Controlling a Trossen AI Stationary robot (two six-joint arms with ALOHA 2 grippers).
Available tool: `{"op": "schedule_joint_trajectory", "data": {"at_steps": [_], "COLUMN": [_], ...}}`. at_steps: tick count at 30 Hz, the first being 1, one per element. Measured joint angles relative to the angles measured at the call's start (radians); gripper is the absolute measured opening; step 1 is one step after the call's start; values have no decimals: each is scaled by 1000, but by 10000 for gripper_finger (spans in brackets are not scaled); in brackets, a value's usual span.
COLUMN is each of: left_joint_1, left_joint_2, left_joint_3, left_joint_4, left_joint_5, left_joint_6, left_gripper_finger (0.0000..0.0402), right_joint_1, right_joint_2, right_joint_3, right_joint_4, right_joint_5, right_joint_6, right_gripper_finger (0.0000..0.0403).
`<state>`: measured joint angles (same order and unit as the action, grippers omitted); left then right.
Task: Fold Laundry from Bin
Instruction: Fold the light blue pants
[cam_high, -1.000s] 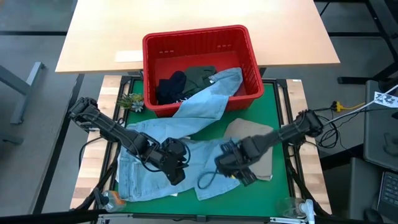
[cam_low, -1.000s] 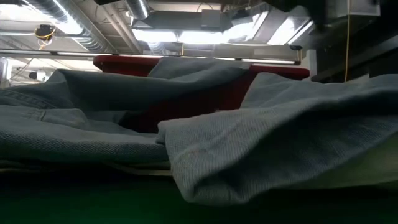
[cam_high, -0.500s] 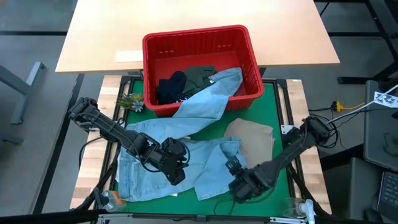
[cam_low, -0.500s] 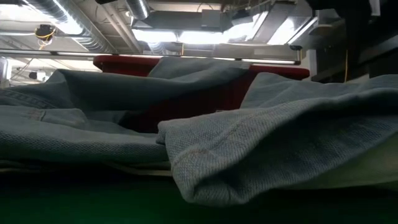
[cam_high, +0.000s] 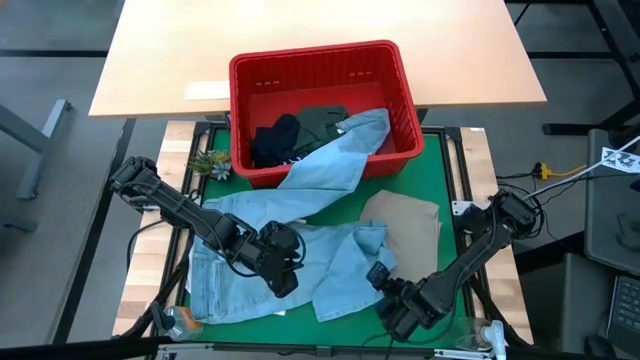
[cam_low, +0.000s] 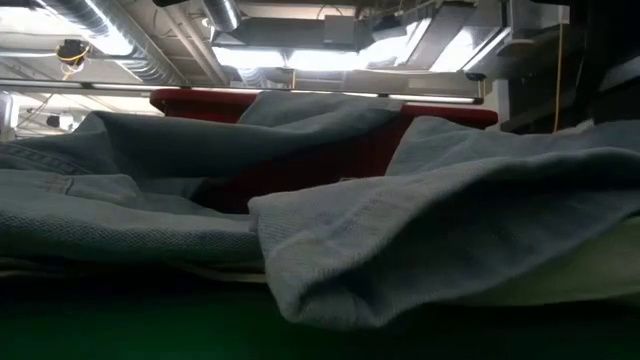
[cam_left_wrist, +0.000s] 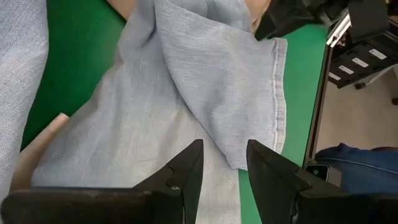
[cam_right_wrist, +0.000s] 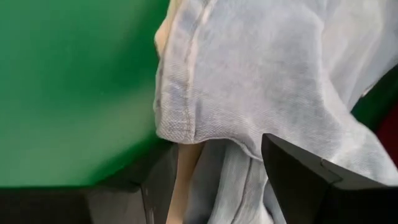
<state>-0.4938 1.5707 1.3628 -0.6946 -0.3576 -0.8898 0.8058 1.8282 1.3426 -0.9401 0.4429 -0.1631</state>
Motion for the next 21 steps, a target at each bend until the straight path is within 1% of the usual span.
{"op": "schedule_joint_trajectory", "data": {"at_steps": [3, 6, 9, 12, 17, 20, 21], "left_joint_1": [0, 0, 0, 0, 0, 0, 0], "left_joint_2": [0, 0, 0, 0, 0, 0, 0], "left_joint_3": [0, 0, 0, 0, 0, 0, 0], "left_joint_4": [0, 0, 0, 0, 0, 0, 0], "left_joint_5": [0, 0, 0, 0, 0, 0, 1], "left_joint_6": [0, -2, -2, -1, 0, -24, -25], "left_gripper_finger": [118, 118, 118, 118, 118, 117, 116], "right_joint_1": [2, -1, -1, -1, -2, -10, -20], "right_joint_2": [0, 0, 0, 0, 0, 0, 0], "right_joint_3": [0, 0, 0, 0, 0, 0, 0], "right_joint_4": [32, 63, 89, 91, 111, 154, 174], "right_joint_5": [-8, -50, -53, -74, -83, -39, -23], "right_joint_6": [0, 0, 0, 0, 0, -1, -10], "right_gripper_finger": [232, 231, 213, 172, 80, 20, 11]}}
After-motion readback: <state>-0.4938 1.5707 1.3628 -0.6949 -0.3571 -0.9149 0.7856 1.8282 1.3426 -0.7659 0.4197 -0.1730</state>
